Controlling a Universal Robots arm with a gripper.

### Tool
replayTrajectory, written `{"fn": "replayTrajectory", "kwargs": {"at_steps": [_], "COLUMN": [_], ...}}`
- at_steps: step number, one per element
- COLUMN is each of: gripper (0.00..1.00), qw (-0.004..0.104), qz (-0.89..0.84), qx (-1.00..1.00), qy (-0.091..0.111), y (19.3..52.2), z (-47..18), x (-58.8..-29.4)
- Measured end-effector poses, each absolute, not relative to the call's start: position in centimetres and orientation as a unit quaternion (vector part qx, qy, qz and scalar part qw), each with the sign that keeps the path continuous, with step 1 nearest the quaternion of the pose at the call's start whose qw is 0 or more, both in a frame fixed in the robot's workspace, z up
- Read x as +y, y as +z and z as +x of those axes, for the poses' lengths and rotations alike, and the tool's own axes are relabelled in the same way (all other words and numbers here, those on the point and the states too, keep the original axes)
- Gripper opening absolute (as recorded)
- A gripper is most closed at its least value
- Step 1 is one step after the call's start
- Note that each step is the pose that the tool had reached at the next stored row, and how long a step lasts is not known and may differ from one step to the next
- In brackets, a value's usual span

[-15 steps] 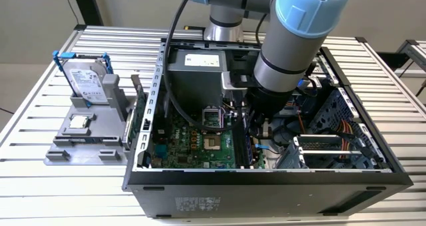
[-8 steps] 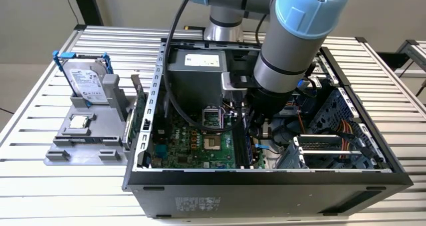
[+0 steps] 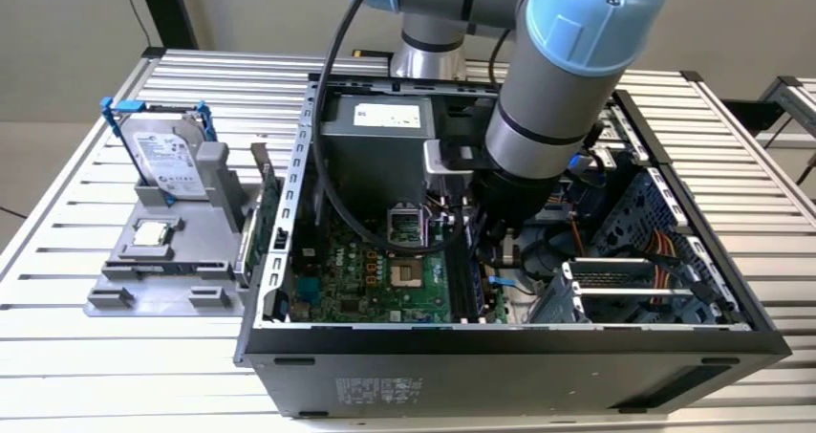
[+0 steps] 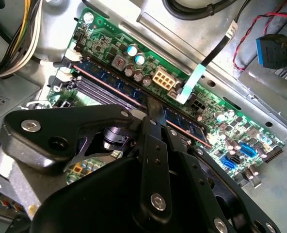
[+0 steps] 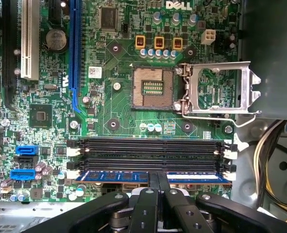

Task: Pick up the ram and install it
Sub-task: 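Press down the ram until it locks into place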

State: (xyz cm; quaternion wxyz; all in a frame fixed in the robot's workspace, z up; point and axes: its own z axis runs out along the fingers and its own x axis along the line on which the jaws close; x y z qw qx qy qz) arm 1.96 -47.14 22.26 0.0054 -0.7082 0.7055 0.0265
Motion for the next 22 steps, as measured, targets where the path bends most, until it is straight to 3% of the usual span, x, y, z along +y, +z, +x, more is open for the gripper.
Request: {"fn": "replayTrajectory", "kwargs": {"at_steps": [22], "gripper": [0.00], "qw": [0.005], "qz": [-0.708], "qx": [0.706], "qy": [0.026], "y": [21.88], "z": [1.95], "x": [-47.13]}}
